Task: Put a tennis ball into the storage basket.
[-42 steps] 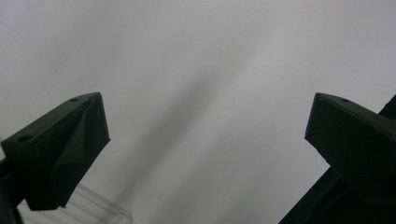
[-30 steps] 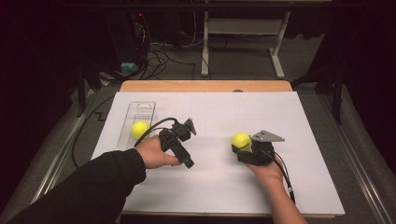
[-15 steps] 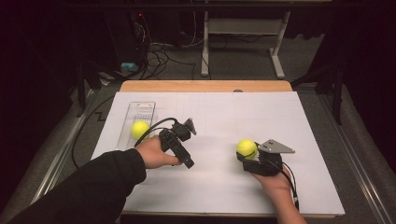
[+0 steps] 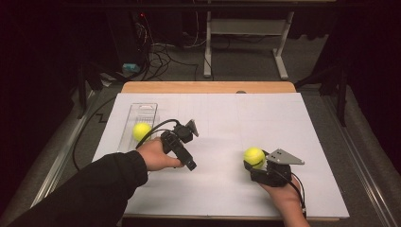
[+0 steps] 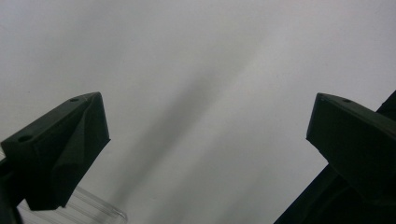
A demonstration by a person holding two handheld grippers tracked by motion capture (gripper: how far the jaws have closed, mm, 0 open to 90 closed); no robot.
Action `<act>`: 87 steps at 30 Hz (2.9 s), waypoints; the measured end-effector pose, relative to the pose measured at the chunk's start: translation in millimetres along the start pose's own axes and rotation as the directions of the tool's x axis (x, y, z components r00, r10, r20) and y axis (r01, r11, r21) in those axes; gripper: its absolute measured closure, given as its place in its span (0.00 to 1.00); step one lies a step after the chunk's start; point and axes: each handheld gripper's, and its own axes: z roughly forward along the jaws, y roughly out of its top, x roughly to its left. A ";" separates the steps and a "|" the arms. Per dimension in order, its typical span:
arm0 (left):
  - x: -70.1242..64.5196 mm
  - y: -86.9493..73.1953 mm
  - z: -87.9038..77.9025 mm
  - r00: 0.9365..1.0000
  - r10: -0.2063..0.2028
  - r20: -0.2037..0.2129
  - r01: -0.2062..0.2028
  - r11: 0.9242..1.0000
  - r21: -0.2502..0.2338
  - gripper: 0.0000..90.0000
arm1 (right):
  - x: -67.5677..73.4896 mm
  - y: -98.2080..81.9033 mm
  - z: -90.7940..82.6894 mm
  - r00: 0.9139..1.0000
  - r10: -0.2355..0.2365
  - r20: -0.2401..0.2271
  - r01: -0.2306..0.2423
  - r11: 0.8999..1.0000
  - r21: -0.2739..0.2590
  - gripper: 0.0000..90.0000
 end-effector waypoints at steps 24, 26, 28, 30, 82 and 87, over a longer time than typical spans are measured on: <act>-0.6 0.4 -1.7 1.000 0.007 0.006 -0.007 1.000 -0.004 0.00 | 17.8 -2.5 10.8 0.998 -0.038 -0.047 0.038 0.999 0.007 0.30; -0.2 0.4 -1.5 1.000 0.004 0.005 -0.003 1.000 -0.007 0.00 | 20.2 -1.9 11.9 0.998 -0.045 -0.052 0.045 0.999 0.006 0.30; -0.3 0.6 -1.3 1.000 0.004 0.006 -0.004 1.000 -0.004 0.00 | 22.1 -1.2 12.7 0.997 -0.046 -0.057 0.046 0.999 0.005 0.30; -0.8 0.7 -1.6 1.000 0.005 0.004 -0.005 1.000 -0.004 0.00 | 24.0 -0.5 13.3 0.997 -0.048 -0.062 0.048 0.999 0.002 0.30; -6.9 7.0 -13.4 1.000 0.012 -0.001 -0.012 1.000 -0.015 0.01 | 101.8 24.5 49.5 0.966 -0.114 -0.233 0.106 0.993 -0.048 0.30; -8.3 8.2 -15.0 1.000 0.013 -0.001 -0.013 1.000 -0.021 0.01 | 107.4 25.4 52.1 0.963 -0.116 -0.244 0.105 0.993 -0.056 0.30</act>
